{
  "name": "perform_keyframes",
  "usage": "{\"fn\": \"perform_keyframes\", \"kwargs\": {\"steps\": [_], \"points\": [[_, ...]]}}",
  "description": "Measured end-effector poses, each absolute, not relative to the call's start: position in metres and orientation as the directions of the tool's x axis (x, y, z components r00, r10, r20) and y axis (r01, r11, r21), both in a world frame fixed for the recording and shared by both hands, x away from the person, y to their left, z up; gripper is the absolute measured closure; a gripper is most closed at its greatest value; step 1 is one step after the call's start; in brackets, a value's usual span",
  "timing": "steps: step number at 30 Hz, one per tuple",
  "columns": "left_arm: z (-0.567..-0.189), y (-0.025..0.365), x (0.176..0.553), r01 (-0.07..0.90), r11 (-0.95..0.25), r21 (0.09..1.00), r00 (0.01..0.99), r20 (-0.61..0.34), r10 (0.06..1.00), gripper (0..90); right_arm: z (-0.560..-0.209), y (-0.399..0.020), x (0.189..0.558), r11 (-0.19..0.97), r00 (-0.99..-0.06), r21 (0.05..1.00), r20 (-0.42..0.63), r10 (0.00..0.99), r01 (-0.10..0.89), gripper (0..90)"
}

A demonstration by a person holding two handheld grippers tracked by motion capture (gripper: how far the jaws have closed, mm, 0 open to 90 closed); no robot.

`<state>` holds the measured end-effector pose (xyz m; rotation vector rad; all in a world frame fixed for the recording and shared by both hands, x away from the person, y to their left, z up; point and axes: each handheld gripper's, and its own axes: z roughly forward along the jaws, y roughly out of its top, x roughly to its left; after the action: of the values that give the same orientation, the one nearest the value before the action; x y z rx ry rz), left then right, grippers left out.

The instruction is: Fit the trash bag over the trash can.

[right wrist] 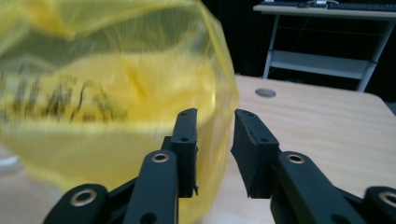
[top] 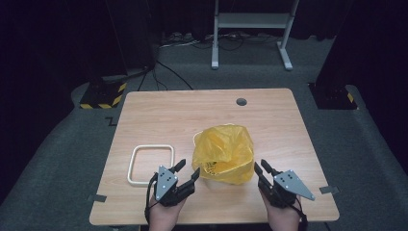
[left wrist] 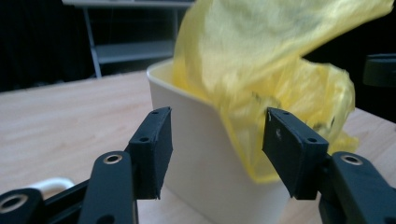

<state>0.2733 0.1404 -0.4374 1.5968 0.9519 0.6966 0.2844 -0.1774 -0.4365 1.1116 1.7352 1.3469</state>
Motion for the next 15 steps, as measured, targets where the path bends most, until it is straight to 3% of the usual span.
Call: {"fn": "perform_keyframes", "kwargs": {"steps": [5, 9, 12, 15], "points": [[-0.42, 0.132, 0.288, 0.167, -0.092, 0.982, 0.528, -0.01, 0.849, 46.3, -0.424, -0.166, 0.309, 0.085, -0.411, 0.968, 0.021, 0.911, 0.237, 67.6], [-0.424, 0.141, 0.313, 0.205, -0.078, 0.976, 0.479, -0.031, 0.877, 73.6, -0.43, -0.156, 0.32, 0.1, -0.419, 0.952, 0.032, 0.908, 0.289, 68.0], [-0.441, 0.161, 0.337, 0.318, -0.032, 0.948, 0.394, -0.101, 0.913, 77.9, -0.432, -0.155, 0.319, 0.111, -0.419, 0.953, 0.018, 0.908, 0.283, 68.6], [-0.453, 0.164, 0.339, 0.352, -0.043, 0.935, 0.387, -0.104, 0.916, 74.3, -0.432, -0.156, 0.32, 0.113, -0.421, 0.952, 0.018, 0.907, 0.284, 68.7]]}}
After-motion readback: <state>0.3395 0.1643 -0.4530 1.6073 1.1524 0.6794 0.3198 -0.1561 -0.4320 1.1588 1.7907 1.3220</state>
